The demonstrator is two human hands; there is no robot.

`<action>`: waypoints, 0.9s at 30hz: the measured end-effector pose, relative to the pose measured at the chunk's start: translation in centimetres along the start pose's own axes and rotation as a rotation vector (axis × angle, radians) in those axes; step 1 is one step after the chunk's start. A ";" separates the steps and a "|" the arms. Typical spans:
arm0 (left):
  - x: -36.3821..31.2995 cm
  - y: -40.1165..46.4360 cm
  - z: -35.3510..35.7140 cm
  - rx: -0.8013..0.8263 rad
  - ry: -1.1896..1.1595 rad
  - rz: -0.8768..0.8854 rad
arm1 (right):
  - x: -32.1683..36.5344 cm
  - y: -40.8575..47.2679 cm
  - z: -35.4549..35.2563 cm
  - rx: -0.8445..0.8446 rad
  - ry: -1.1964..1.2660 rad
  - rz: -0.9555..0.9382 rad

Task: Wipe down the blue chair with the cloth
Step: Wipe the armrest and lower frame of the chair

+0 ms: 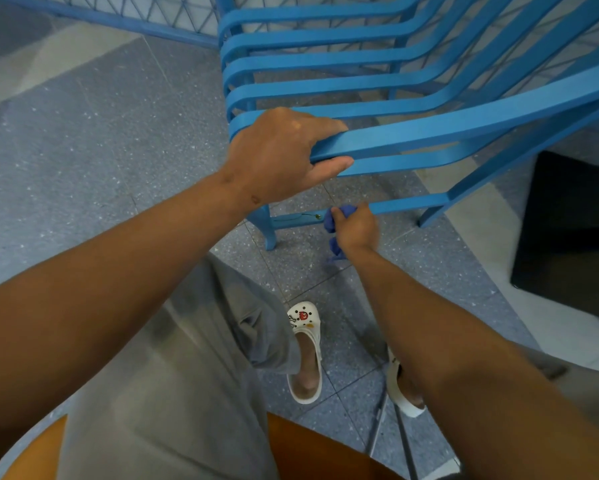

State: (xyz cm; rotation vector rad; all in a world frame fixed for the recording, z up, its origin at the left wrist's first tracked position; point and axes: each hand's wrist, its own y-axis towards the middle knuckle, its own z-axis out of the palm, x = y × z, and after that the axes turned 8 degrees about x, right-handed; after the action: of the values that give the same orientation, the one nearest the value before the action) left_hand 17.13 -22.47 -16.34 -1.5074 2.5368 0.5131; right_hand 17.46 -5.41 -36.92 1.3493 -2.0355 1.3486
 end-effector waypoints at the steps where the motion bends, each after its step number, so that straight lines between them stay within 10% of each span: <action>1: 0.0 0.0 0.0 -0.001 0.000 0.002 | 0.4 -0.5 0.9 0.035 -0.009 -0.001; 10: -0.7 -0.3 -0.5 0.007 0.025 -0.019 | -0.1 -0.5 0.1 0.172 -0.136 -0.089; 17: -5.8 -4.0 3.0 -0.357 -0.152 0.046 | -1.9 -0.4 -3.5 0.195 -0.060 -0.077; 24: -8.1 -8.5 11.3 -0.036 -0.819 -0.856 | -0.5 -1.4 -4.7 0.303 0.074 -0.070; 27: -6.2 -8.4 13.2 0.096 -0.897 -0.942 | 0.1 -2.3 -4.0 0.463 0.145 -0.085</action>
State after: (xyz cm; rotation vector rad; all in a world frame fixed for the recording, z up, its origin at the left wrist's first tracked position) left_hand 26.87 -16.23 -28.64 -1.6736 1.0327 0.6643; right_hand 18.56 -2.24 -33.70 1.4445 -1.6112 1.8948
